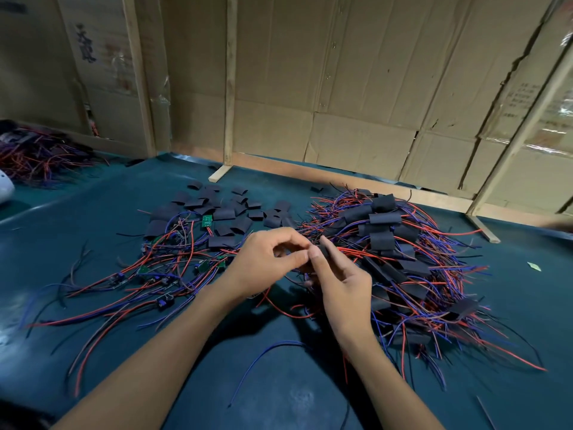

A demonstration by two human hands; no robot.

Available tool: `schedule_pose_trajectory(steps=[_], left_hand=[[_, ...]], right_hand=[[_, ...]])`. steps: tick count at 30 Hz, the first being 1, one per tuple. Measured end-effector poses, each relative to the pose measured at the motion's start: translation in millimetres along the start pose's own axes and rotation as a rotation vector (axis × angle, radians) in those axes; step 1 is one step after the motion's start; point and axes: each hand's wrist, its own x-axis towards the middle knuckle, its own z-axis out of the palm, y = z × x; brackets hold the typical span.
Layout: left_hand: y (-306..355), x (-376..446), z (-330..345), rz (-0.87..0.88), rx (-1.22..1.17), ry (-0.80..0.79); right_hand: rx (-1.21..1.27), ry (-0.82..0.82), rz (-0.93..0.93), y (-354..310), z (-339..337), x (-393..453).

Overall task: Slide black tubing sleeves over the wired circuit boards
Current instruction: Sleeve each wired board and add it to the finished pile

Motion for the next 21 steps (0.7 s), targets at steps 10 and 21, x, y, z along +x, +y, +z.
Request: schedule_pose_trajectory(steps=[10, 21], left_hand=[[13, -1, -88, -0.353, 0.740, -0.083], [-3, -14, -91, -0.664, 0.917, -0.229]], right_hand=[[0.049, -0.123, -0.022, -5, 3, -4], [0.121, -0.257, -0.027, -3, 3, -7]])
